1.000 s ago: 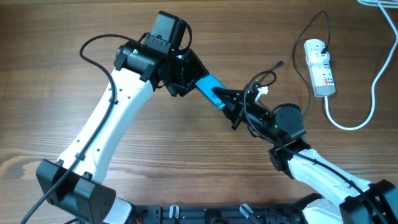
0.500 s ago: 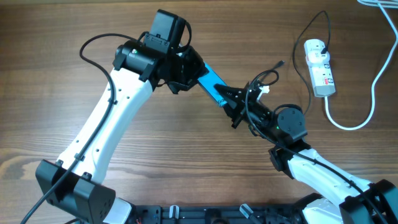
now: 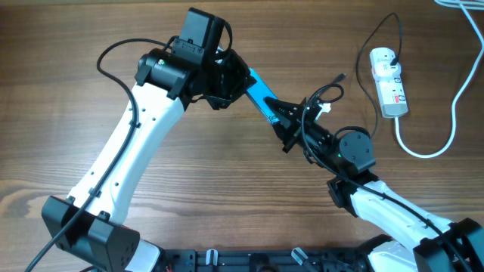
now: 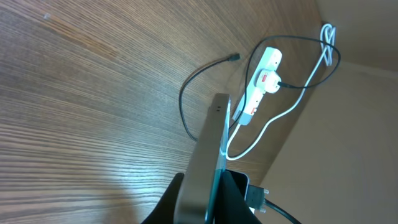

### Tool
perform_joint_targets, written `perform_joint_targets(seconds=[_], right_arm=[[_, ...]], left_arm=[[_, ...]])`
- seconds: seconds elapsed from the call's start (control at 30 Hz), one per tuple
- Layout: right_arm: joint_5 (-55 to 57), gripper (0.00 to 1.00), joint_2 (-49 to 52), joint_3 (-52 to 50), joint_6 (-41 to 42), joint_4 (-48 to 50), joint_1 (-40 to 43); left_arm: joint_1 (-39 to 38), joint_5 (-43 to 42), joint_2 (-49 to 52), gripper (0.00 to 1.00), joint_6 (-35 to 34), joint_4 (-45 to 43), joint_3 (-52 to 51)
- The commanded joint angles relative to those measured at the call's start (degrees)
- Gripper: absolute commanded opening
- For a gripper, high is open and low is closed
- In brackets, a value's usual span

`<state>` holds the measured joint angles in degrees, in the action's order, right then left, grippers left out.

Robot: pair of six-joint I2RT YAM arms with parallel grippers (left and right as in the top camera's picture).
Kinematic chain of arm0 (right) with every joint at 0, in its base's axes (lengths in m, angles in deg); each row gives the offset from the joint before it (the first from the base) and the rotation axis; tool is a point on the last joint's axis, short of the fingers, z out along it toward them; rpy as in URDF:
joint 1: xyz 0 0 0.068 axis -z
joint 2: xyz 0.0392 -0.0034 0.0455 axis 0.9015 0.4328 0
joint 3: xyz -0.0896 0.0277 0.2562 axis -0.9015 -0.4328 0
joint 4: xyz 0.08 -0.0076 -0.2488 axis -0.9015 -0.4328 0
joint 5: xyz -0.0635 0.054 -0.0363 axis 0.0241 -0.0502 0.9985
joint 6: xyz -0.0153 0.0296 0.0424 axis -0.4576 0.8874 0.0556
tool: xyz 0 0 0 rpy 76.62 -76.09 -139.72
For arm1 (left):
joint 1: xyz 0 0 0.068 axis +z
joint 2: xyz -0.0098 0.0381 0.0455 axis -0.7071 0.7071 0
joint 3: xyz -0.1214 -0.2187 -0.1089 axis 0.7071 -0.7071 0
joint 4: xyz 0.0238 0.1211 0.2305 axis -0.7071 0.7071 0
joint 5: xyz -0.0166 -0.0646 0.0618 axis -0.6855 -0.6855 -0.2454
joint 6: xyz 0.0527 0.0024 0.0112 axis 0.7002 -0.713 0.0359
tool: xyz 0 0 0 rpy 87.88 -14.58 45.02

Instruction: Plug charger to phone and switch on socket

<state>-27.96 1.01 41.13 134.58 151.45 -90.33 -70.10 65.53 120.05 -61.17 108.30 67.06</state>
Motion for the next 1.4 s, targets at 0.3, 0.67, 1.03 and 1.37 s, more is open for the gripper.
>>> perform_joint_targets(seconds=[0.3, 0.67, 1.03, 1.37], right_arm=[[-6.1, 0.43, 0.0, 0.9, -2.5, -7.6, -0.9], [2.3, 0.73, 0.0, 0.9, -40.2, -38.9, -0.9], [9.4, 0.72, -1.6, 0.9, -66.8, -46.9, -0.2], [29.4, 0.71, -13.0, 18.1, -70.1, -87.4, -0.2]], left_arm=[[5.7, -8.0, 0.0, 0.04, 1.2, 3.6, -0.6], [27.2, -26.3, 0.0, 0.04, 34.5, 15.2, -0.6], [28.9, -33.2, 0.0, 0.04, 60.8, 27.5, -1.4], [26.9, -41.6, 5.5, 0.04, 56.5, 13.9, -13.2]])
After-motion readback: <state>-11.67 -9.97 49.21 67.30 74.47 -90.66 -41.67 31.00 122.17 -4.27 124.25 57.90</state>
